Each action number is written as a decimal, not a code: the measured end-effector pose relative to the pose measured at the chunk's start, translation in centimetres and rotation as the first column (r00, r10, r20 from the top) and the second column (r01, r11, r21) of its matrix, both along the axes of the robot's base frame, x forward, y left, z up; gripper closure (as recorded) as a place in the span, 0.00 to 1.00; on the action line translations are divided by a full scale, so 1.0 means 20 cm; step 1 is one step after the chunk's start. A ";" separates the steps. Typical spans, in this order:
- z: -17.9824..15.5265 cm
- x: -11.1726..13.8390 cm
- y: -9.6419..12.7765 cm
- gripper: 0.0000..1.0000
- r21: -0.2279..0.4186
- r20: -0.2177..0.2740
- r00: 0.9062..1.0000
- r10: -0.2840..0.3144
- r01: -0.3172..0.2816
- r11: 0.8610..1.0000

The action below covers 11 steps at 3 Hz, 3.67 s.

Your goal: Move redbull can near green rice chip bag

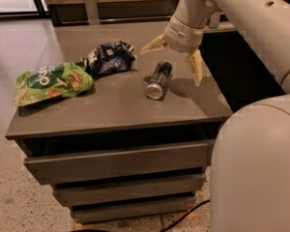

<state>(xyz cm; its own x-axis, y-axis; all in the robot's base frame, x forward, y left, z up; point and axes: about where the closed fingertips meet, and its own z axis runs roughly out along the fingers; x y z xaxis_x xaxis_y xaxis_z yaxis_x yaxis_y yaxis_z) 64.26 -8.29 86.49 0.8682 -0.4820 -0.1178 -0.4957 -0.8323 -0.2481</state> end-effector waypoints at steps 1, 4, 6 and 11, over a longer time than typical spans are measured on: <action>-0.06 0.00 0.00 0.00 0.004 -0.029 0.999 0.043 -0.043 0.999; -0.17 0.02 0.08 0.52 -0.064 -0.060 0.972 0.226 -0.230 0.971; -0.07 0.04 0.10 1.00 -0.075 -0.003 0.996 0.092 -0.092 0.993; 0.00 0.05 0.54 1.00 0.133 0.055 0.994 -0.099 0.091 0.987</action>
Offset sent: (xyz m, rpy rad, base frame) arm -0.0340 0.0032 -0.0341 -0.0727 0.1668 0.2650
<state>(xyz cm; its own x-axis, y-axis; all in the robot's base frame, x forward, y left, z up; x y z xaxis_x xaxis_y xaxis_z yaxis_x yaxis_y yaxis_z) 65.30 2.55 86.52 0.8268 -0.5466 -0.1327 -0.5513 -0.7407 -0.3840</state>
